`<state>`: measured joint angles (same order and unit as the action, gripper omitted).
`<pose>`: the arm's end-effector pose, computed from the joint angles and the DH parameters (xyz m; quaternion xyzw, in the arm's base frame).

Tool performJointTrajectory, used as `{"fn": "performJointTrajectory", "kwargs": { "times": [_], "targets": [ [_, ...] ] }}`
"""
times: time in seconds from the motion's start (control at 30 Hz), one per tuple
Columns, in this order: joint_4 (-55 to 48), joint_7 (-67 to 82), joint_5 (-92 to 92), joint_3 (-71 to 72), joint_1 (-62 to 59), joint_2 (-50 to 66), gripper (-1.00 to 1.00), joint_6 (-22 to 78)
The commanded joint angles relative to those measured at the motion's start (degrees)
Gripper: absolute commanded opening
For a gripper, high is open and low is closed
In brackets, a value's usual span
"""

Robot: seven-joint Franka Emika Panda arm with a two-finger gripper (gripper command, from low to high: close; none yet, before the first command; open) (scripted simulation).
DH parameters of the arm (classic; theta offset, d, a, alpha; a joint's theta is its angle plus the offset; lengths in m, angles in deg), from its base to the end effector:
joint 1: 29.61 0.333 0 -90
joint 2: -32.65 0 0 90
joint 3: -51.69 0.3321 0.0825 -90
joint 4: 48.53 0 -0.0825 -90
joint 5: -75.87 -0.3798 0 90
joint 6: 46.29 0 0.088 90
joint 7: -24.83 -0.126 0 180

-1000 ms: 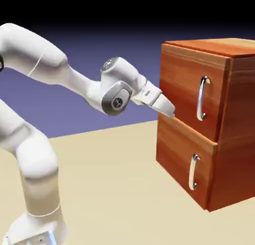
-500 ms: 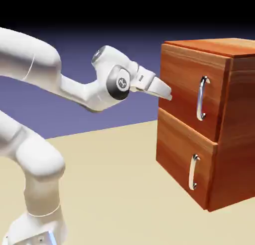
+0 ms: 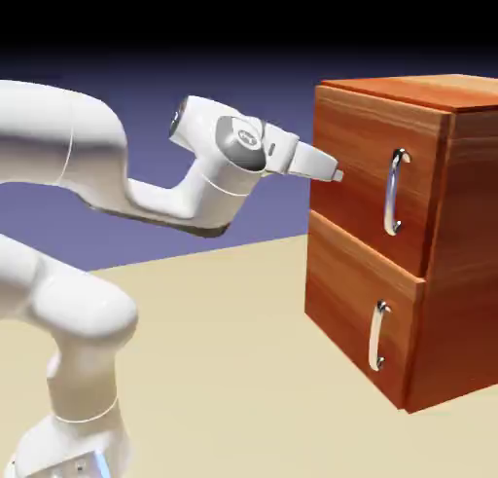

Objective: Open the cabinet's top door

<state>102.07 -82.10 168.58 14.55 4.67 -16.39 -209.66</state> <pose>0.3649 -0.0047 0.5454 -0.7885 0.2642 -0.5264 0.1774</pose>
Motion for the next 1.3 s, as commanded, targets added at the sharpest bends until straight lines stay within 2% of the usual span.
{"fn": "performJointTrajectory", "kwargs": {
  "times": [0.0,0.93,1.13,1.17,1.27],
  "targets": [
    [-0.28,-1.74,2.50,-1.00,0.90,-0.44,1.00,0.29],
    [-8.07,-50.03,71.94,-28.82,26.07,-12.71,1.00,8.25],
    [-16.03,-50.63,73.25,-34.36,36.14,-9.88,1.00,9.44],
    [-16.03,-50.63,73.25,-34.36,36.15,-9.88,-1.00,9.44],
    [-13.42,-55.36,73.29,-31.31,32.00,-6.22,-1.00,11.04]
  ]
}}
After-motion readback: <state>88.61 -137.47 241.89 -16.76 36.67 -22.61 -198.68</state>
